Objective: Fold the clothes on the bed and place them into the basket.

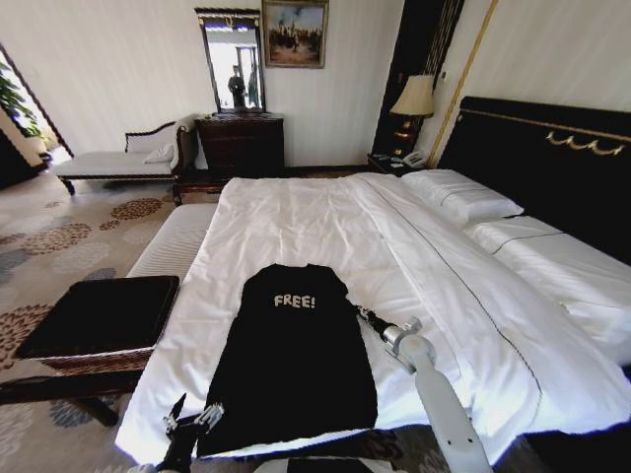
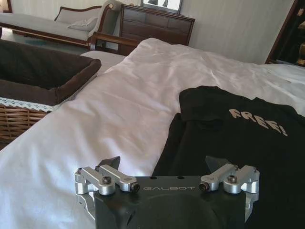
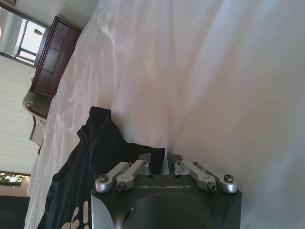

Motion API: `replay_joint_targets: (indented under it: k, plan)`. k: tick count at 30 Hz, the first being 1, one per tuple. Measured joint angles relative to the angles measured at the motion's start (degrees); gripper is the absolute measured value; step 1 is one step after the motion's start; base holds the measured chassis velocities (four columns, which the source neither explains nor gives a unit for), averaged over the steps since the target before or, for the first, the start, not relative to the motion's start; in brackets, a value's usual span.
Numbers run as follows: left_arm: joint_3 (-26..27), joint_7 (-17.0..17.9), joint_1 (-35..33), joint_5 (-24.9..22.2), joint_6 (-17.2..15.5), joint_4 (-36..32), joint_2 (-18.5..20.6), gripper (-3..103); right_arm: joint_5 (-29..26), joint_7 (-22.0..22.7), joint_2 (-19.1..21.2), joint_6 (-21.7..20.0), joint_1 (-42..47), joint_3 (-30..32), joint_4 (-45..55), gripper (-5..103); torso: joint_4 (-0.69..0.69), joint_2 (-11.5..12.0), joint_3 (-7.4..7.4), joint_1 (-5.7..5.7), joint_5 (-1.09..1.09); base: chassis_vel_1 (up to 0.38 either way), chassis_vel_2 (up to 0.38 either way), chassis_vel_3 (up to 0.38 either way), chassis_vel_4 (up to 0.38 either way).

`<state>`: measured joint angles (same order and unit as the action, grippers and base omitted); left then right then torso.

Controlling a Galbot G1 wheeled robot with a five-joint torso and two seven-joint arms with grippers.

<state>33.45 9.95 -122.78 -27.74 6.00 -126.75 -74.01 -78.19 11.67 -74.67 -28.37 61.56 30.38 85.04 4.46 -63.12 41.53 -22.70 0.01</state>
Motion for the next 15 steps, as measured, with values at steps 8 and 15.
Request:
replay_joint_targets:
  k: [8, 15]
  plan:
    - [0.23, -0.02, -0.56, -0.66, -0.05, -0.30, -0.17, 100, 0.30, 0.14, 0.10, 0.01, 0.55, -0.11, 1.10, 1, 0.00, 0.00, 0.00, 0.00, 0.00, 0.000, 0.000, 0.000, 0.000]
    - [0.46, -0.07, -0.62, -1.48, -0.05, -0.29, -0.23, 100, 0.66, 0.17, 0.41, 0.21, 0.30, -0.17, 1.12, 0, 0.01, 0.00, 0.00, 0.00, 0.00, 0.000, 0.000, 0.000, 0.000]
